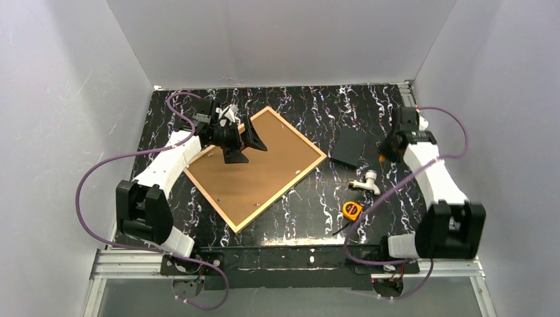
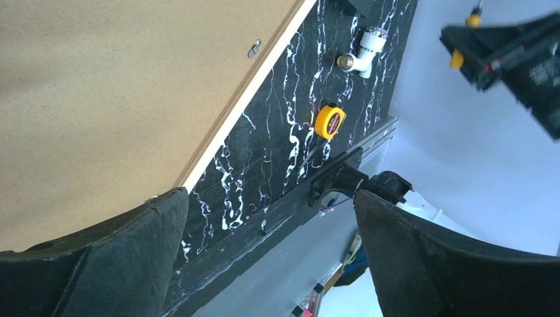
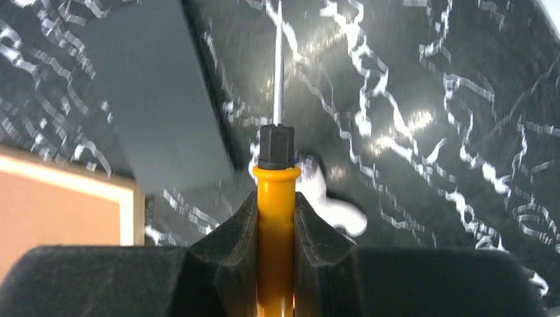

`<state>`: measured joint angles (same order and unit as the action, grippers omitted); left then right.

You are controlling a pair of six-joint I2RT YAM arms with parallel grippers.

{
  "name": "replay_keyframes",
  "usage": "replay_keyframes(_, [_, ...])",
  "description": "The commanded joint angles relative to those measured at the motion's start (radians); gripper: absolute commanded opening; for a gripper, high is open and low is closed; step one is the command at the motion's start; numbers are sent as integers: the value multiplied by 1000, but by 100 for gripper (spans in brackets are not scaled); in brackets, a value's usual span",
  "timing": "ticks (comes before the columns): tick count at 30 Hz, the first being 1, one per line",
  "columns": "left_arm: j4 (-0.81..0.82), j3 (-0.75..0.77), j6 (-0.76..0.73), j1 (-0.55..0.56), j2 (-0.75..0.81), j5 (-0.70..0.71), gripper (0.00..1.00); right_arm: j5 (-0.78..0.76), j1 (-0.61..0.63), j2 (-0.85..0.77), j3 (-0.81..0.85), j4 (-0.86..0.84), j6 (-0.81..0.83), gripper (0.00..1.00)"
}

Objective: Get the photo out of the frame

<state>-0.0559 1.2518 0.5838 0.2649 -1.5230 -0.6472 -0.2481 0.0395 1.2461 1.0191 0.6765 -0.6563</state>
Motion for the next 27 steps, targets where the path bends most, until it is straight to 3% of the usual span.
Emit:
replay_keyframes(1, [-34, 6, 25, -9, 0, -70, 98, -84, -29, 258, 181, -81, 105, 1])
replay_keyframes(6, [-5, -2, 65, -39, -12, -95, 98, -191, -65, 573, 453, -12, 216, 1])
replay_keyframes(13, [21, -4, 96, -62, -37, -121, 98, -167, -105, 841, 721, 86, 348, 1])
replay_keyframes(19, [30, -8, 103, -61, -50, -123, 98, -45, -125, 990, 805, 147, 416, 1])
replay_keyframes(24, [36, -9, 111, -62, -73, -130, 98, -9, -137, 994, 790, 127, 436, 2])
replay_keyframes(27, [37, -8, 110, -61, -78, -131, 98, 53, -149, 1001, 799, 135, 422, 11])
